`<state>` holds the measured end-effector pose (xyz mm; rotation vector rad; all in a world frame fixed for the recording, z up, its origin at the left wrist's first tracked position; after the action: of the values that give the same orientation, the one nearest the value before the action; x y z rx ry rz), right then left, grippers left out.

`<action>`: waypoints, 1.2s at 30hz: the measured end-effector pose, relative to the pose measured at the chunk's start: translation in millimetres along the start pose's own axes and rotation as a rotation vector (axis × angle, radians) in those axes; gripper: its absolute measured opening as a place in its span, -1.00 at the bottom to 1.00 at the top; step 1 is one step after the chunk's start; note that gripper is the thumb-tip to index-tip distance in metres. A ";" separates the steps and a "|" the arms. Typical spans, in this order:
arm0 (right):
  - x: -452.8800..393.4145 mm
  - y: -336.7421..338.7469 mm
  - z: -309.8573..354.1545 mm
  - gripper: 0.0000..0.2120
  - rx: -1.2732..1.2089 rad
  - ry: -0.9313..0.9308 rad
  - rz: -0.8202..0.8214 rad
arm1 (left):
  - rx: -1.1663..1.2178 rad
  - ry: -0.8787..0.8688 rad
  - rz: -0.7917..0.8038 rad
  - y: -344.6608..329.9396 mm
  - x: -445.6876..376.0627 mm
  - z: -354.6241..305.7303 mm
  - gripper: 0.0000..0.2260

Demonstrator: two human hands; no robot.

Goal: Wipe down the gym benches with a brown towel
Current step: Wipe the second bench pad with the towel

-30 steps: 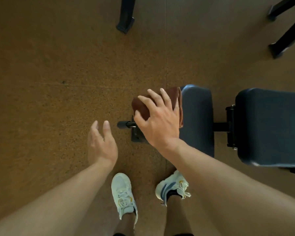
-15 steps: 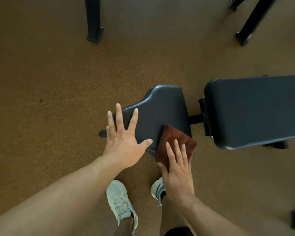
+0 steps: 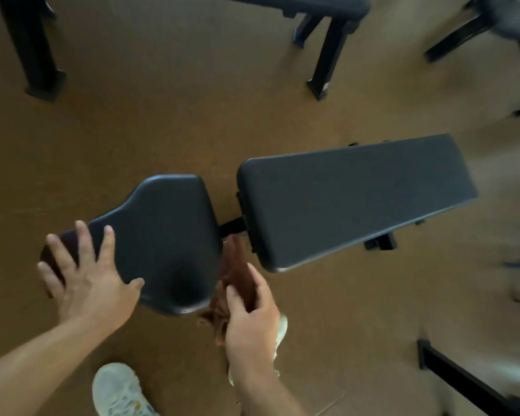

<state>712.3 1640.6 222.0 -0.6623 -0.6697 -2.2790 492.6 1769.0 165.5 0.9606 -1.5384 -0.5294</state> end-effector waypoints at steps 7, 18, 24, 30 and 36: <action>-56.3 46.2 79.1 -0.20 0.877 0.621 0.036 | 0.445 -0.238 0.064 -14.8 25.9 -144.6 -0.32; -228.4 -43.1 108.0 -0.27 1.363 0.868 0.347 | 0.726 0.104 0.033 -18.8 -34.5 -238.9 -0.43; -202.0 1.4 84.6 -0.34 1.276 1.059 0.423 | 0.851 0.317 0.056 -16.7 -79.9 -277.0 -0.38; -205.0 70.0 41.3 -0.35 1.389 1.073 0.522 | 0.730 0.542 0.105 -38.7 -79.0 -301.6 -0.29; -270.6 -0.8 122.4 -0.35 1.323 1.014 0.397 | 0.654 0.605 0.033 -48.2 -83.9 -300.4 -0.28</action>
<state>921.5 1837.6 146.8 0.8526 -1.1069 -1.0907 792.3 1865.1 141.7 1.4239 -1.1668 0.3102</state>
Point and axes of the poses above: each hand's wrist, its own x-axis away from the middle knuckle, its own y-axis out of the back of the hand, z = x × y, the point moved 7 cm from there along -x, towards the middle knuckle
